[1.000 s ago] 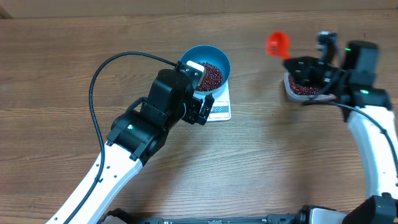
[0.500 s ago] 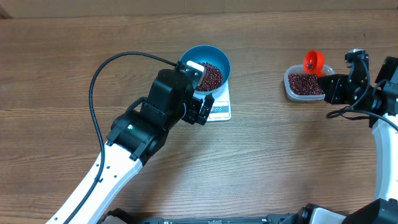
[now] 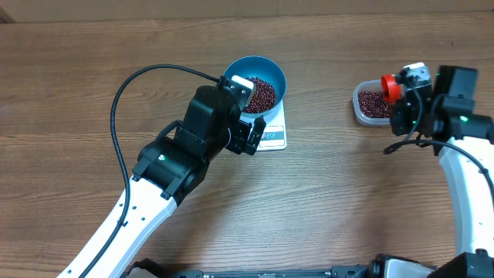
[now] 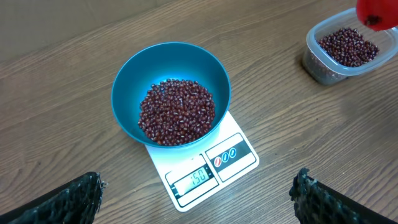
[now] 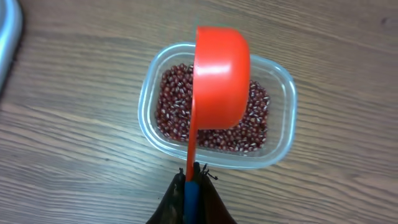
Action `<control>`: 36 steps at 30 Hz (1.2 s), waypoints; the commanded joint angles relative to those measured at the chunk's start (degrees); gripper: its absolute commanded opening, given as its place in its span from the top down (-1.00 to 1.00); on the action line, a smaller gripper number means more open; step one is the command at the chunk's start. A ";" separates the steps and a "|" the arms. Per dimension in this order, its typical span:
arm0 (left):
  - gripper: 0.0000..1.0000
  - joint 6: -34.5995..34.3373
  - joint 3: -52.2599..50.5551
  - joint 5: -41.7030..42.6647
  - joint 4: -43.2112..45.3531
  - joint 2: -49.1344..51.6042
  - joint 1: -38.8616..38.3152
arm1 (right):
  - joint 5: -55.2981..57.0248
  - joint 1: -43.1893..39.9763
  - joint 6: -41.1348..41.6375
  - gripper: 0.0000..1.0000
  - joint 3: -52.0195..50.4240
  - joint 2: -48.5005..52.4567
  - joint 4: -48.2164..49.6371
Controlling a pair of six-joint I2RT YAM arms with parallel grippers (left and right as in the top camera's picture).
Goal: Scoop item into bowl and weigh 150g on scale
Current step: 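Carry the scoop with the right gripper back to the bean tub, then lower the red scoop into the bean tub with the right gripper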
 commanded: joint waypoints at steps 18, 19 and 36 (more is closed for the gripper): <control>-1.00 0.66 1.38 0.66 0.07 0.35 0.26 | 7.80 4.61 29.00 0.93 1.40 5.03 4.26; -0.99 0.66 1.38 0.66 0.04 0.35 0.26 | 7.78 4.61 32.48 0.93 1.40 6.01 4.26; -0.99 0.66 1.38 0.66 0.07 0.35 0.26 | 5.22 4.61 47.19 0.35 1.29 9.38 3.87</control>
